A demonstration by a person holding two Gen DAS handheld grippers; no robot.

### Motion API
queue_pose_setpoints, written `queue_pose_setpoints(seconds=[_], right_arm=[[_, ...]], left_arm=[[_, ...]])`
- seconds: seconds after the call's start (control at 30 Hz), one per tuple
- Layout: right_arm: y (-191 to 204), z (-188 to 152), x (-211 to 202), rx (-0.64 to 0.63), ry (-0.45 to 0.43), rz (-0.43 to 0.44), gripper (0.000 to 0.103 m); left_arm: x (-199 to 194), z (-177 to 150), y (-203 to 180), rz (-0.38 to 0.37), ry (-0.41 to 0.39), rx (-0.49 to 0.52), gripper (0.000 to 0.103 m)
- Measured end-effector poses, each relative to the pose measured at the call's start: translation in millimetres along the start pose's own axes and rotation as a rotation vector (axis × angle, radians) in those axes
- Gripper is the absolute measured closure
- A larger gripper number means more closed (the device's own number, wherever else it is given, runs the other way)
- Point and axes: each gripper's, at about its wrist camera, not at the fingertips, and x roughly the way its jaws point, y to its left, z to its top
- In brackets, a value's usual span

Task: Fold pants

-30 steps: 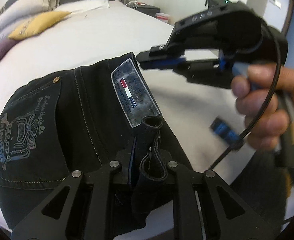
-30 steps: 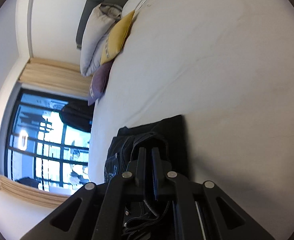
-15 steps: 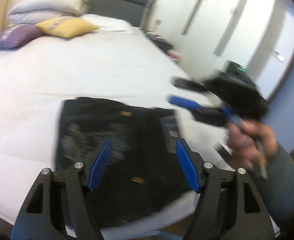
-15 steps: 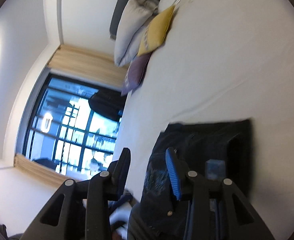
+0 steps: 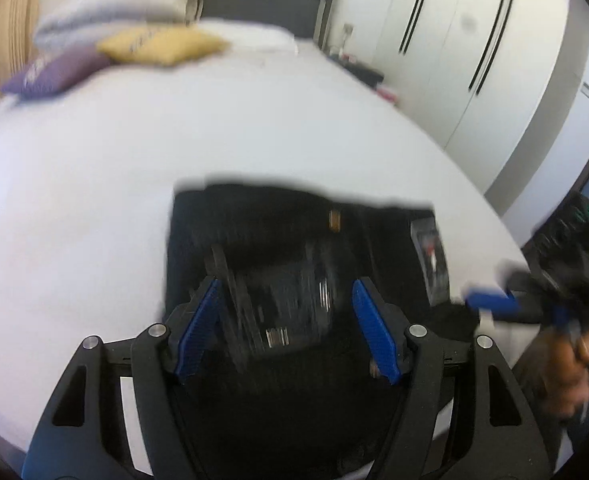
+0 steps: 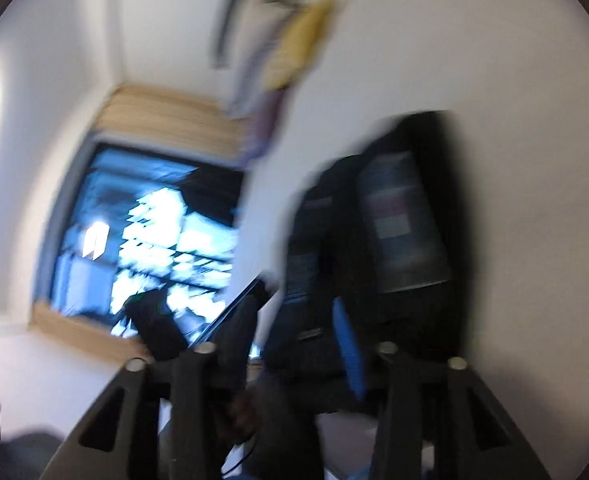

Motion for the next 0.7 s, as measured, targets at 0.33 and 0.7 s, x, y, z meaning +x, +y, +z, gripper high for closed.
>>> queue_pose_setpoints(seconds=[0.33, 0.7], right_arm=[[-52.4, -30.8, 23.5, 0.072, 0.110, -0.127, 0.103], [-27.3, 31.2, -22.8, 0.010, -0.050, -0.229, 0.018]], left_arm=[[103.7, 19.5, 24.5, 0.080, 0.226, 0.065, 0.024], [36.9, 14.3, 60.7, 0.209, 0.136, -0.003, 0.010]])
